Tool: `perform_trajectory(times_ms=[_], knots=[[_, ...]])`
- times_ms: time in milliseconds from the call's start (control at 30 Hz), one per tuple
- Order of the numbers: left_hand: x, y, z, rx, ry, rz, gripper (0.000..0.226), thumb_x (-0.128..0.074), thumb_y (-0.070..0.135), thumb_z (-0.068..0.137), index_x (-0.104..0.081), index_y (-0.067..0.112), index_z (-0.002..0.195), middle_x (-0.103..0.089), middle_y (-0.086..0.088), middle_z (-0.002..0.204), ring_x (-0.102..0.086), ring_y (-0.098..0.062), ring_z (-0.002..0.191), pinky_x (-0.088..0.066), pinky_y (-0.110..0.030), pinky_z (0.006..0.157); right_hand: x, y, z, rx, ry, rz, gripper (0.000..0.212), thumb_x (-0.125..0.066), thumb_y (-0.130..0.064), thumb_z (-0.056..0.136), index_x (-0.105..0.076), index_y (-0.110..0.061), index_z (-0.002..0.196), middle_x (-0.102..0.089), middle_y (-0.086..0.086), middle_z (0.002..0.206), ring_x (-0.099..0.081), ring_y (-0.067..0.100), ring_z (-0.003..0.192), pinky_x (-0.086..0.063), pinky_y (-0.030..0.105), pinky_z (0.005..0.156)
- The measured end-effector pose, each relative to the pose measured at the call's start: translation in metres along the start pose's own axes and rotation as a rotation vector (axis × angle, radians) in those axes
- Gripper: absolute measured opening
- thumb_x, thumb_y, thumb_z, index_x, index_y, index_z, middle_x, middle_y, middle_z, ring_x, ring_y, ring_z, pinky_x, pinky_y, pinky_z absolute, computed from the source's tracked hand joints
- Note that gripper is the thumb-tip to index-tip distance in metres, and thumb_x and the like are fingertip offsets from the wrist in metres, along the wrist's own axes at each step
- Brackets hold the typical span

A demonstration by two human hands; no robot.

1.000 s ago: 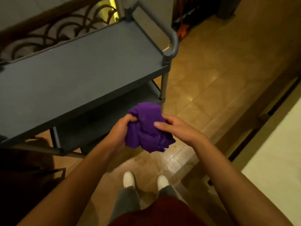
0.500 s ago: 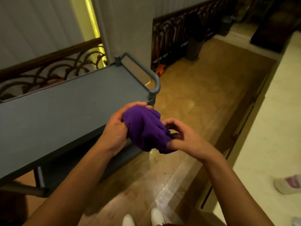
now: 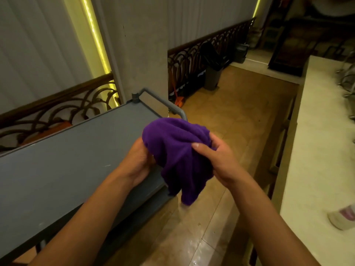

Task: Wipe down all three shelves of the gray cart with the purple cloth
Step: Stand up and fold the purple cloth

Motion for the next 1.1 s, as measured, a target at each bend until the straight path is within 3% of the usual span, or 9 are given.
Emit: perform_trajectory(times_ms=[100,233,367,467,633,733,833,933,1100], knots=[[0.005,-0.015,-0.005,0.218,-0.15,-0.149,0.048,-0.042,0.061,0.092,-0.078,0.031,0.1,-0.076,-0.006,0.108,-0.074,-0.024,0.091,-0.058,-0.044,0.075,-0.005,-0.032,0.008,0.168,0.149,-0.279,0.029,-0.078,-0.044,0.08,-0.07,-0.037,0.107,-0.074,-0.006,0.108,-0.072,0.011,0.099,-0.057,0.024,0.079],[-0.011,-0.019,-0.001,0.207,-0.306,-0.313,0.059,-0.037,0.06,0.091,-0.08,0.02,0.084,-0.07,-0.003,0.082,-0.069,-0.02,0.083,-0.057,-0.037,0.077,-0.001,-0.047,0.016,0.226,0.36,-0.294,0.015,-0.074,-0.04,0.087,-0.07,-0.027,0.093,-0.073,-0.005,0.089,-0.068,0.007,0.082,-0.054,0.021,0.07],[-0.024,-0.006,0.018,0.111,-0.284,-0.283,0.065,-0.042,0.073,0.086,-0.07,0.027,0.122,-0.068,-0.001,0.127,-0.061,-0.021,0.122,-0.052,-0.032,0.094,0.016,-0.05,0.022,0.079,0.294,-0.334,0.021,-0.069,-0.042,0.093,-0.065,-0.021,0.094,-0.069,-0.005,0.083,-0.067,0.009,0.077,-0.053,0.027,0.068],[-0.042,-0.006,0.034,0.079,-0.274,0.023,0.046,-0.07,0.053,0.079,-0.062,0.029,0.117,-0.075,0.012,0.113,-0.069,-0.011,0.109,-0.057,-0.021,0.079,0.035,-0.053,0.029,0.048,0.259,-0.384,0.014,-0.068,-0.042,0.094,-0.063,-0.028,0.095,-0.073,-0.007,0.086,-0.071,0.008,0.076,-0.054,0.023,0.06],[-0.058,0.001,0.07,-0.071,-0.176,0.046,0.032,-0.078,0.042,0.073,-0.074,0.025,0.1,-0.077,0.003,0.104,-0.072,-0.015,0.101,-0.057,-0.019,0.076,0.113,-0.059,0.057,-0.087,0.603,-0.743,0.037,-0.071,-0.054,0.086,-0.06,-0.022,0.101,-0.068,-0.001,0.095,-0.067,0.023,0.092,-0.056,0.039,0.073],[-0.085,0.007,0.095,-0.108,-0.245,0.089,0.022,-0.076,0.044,0.072,-0.079,0.033,0.091,-0.077,0.001,0.099,-0.073,-0.016,0.097,-0.056,-0.022,0.077,0.149,-0.048,0.081,-0.218,0.458,-1.075,0.063,-0.064,-0.07,0.082,-0.055,-0.027,0.127,-0.065,-0.005,0.119,-0.063,0.015,0.108,-0.056,0.042,0.091],[-0.114,0.011,0.127,-0.11,-0.228,0.08,0.02,-0.074,0.041,0.075,-0.079,0.03,0.091,-0.077,0.002,0.097,-0.073,-0.015,0.095,-0.057,-0.022,0.075,0.157,-0.043,0.102,-0.009,0.111,-0.6,0.06,-0.067,-0.076,0.074,-0.061,-0.041,0.122,-0.067,-0.015,0.123,-0.063,0.004,0.113,-0.057,0.031,0.093],[-0.13,0.017,0.16,-0.083,-0.225,0.066,0.025,-0.075,0.034,0.076,-0.078,0.024,0.099,-0.076,-0.004,0.105,-0.072,-0.019,0.101,-0.057,-0.025,0.077,0.153,-0.016,0.124,-0.109,-0.269,-0.402,0.059,-0.084,-0.049,0.077,-0.056,-0.048,0.129,-0.067,-0.016,0.128,-0.065,0.007,0.117,-0.056,0.023,0.089],[-0.124,0.017,0.213,-0.109,-0.149,0.274,0.028,-0.074,0.028,0.08,-0.073,0.028,0.108,-0.075,0.0,0.11,-0.071,-0.016,0.105,-0.057,-0.021,0.079,0.201,0.0,0.175,-0.103,-0.205,-0.336,0.022,-0.085,-0.033,0.079,-0.071,-0.036,0.096,-0.075,-0.01,0.098,-0.072,0.008,0.089,-0.058,0.026,0.076]])
Point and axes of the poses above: each hand's wrist, its own z-axis towards the middle knuckle, its own x-axis out of the back of the hand, y = z × x, the point moved 3 cm from there along z, towards the middle knuckle
